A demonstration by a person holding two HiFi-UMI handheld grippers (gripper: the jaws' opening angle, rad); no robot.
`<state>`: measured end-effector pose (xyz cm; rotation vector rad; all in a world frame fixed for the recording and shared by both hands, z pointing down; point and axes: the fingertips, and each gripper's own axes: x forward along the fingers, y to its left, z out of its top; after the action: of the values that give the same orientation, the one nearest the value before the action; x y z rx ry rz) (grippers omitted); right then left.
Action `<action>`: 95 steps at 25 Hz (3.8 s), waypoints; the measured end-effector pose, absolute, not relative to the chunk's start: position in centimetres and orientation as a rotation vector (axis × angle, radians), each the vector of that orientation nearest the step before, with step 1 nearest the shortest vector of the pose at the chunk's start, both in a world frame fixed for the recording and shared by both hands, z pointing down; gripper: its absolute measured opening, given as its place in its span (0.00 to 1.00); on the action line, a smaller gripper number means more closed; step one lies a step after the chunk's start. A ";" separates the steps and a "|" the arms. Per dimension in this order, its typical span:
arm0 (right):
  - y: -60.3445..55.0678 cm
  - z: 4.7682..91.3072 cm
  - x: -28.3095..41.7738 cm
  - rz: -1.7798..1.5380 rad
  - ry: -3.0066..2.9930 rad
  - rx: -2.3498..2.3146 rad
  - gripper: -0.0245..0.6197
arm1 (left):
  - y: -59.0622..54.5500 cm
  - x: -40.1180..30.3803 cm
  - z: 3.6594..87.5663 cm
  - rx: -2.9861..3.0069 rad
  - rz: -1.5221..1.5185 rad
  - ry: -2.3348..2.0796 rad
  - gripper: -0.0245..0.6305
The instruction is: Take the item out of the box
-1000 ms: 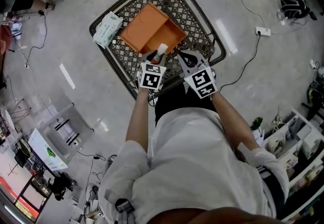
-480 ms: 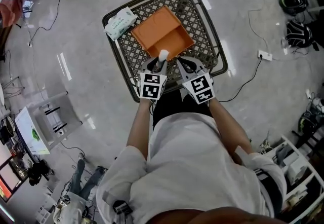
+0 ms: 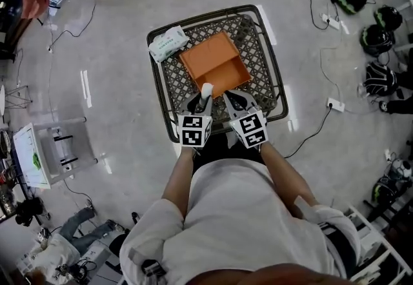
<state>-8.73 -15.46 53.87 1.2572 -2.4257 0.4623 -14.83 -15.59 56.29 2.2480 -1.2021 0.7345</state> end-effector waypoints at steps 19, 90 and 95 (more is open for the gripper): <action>-13.7 47.0 -6.5 0.288 -2.525 1.315 0.05 | -12.9 -13.8 50.1 2.277 0.493 -1.394 0.23; -14.2 31.7 -2.7 -0.134 -2.702 1.580 0.04 | -14.1 -11.0 33.4 2.619 0.091 -1.608 0.23; -14.6 31.7 -3.3 -0.137 -2.697 1.576 0.04 | -14.6 -11.4 33.6 2.615 0.091 -1.602 0.23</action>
<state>-3.33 -14.61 31.68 1.5755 -2.6965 -0.1370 -11.36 -14.59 33.56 2.6149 -1.6016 0.0912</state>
